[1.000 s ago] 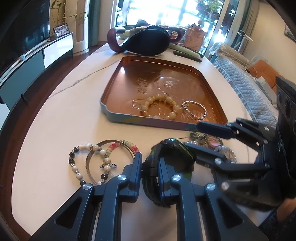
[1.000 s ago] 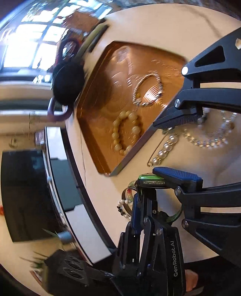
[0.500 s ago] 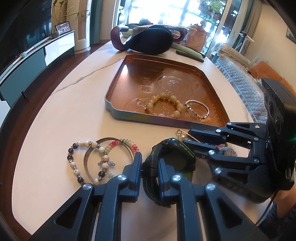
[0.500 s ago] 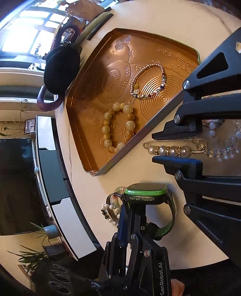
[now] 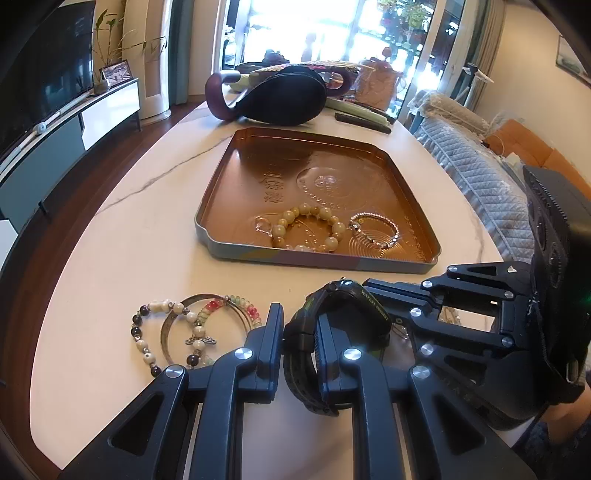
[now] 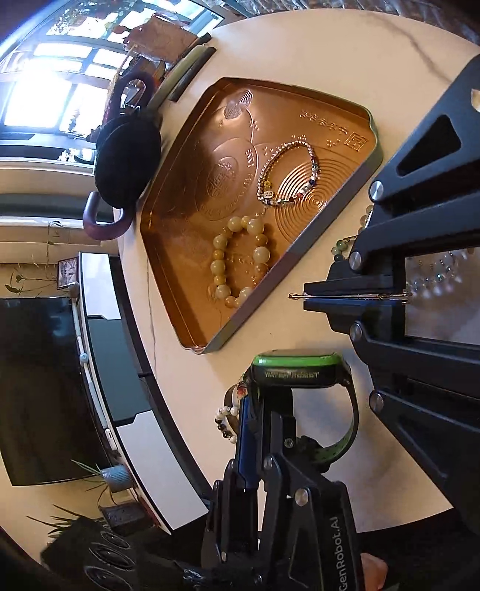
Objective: Organize jewelry
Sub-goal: 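Carry the watch and the pearl pin over the copper tray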
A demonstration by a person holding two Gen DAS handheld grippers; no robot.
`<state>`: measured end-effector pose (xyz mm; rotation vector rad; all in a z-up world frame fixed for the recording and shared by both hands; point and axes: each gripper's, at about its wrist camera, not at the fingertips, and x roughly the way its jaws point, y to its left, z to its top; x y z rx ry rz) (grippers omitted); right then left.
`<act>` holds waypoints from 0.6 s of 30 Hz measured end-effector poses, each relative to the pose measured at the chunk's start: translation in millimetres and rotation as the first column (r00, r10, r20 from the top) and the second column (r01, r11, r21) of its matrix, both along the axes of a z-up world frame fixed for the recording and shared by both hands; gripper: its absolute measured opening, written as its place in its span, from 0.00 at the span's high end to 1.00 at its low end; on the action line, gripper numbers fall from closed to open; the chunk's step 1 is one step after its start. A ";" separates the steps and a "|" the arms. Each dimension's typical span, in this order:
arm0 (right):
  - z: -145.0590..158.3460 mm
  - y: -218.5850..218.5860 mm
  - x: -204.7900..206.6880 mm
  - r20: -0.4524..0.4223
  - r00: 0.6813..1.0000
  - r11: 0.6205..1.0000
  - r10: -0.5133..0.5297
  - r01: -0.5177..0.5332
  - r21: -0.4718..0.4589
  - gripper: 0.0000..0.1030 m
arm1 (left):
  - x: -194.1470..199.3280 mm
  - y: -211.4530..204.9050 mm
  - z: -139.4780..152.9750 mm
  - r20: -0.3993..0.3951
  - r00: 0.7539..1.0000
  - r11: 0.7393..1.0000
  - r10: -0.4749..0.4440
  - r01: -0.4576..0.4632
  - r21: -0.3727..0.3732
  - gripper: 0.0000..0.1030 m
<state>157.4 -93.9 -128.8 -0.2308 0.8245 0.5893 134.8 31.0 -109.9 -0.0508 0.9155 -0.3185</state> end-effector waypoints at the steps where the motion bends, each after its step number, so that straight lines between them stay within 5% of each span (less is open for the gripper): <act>1: 1.4 -0.9 -0.9 0.004 1.000 1.000 -0.002 0.002 0.006 0.99 | 0.1 -0.5 0.1 0.001 1.000 1.000 -0.001 0.001 -0.001 0.84; 18: 47.6 -41.8 -13.5 0.029 0.993 0.954 -0.113 0.101 0.284 0.99 | -9.0 -0.2 21.1 0.089 0.996 1.000 -0.012 0.012 0.003 0.84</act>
